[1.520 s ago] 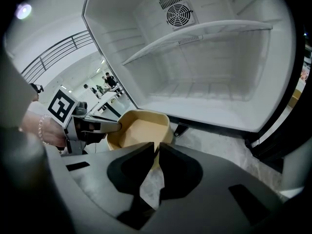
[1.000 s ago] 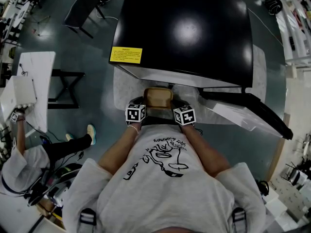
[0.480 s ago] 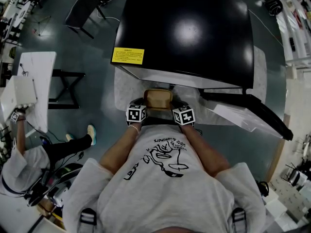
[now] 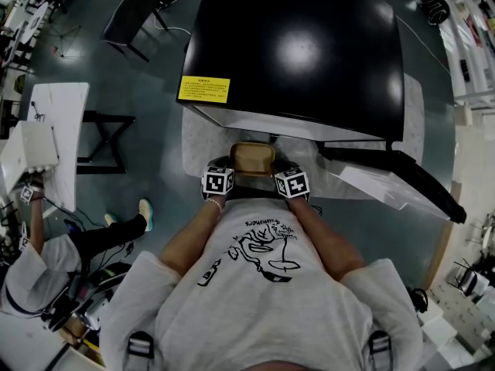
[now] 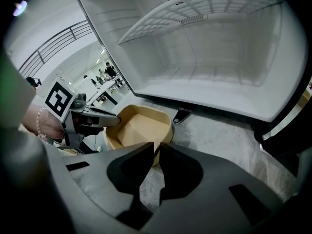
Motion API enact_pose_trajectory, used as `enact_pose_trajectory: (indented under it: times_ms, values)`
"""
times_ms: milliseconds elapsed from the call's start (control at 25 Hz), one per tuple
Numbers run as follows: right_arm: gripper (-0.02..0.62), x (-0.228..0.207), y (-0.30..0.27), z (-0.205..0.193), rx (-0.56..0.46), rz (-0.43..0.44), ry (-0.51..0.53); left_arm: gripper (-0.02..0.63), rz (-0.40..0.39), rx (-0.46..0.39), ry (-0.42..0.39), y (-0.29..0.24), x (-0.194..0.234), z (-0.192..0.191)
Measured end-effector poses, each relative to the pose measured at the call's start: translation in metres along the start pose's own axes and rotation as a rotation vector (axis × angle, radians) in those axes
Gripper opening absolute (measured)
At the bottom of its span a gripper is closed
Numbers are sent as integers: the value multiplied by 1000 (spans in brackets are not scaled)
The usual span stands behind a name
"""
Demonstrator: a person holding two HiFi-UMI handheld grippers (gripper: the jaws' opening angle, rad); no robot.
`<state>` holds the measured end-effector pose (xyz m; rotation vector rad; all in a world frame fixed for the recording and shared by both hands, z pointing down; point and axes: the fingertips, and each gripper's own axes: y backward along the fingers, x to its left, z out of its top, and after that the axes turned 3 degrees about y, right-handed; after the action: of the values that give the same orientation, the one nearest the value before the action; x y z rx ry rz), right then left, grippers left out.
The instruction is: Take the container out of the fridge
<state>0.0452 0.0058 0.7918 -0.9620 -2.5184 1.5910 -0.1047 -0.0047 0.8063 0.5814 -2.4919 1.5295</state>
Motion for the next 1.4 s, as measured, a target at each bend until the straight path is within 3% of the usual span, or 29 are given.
enact_pose_trajectory:
  times_ms: [1400]
  values:
    - [49, -2, -12, -16, 42, 24, -24, 43, 1, 24, -32, -9, 3, -11]
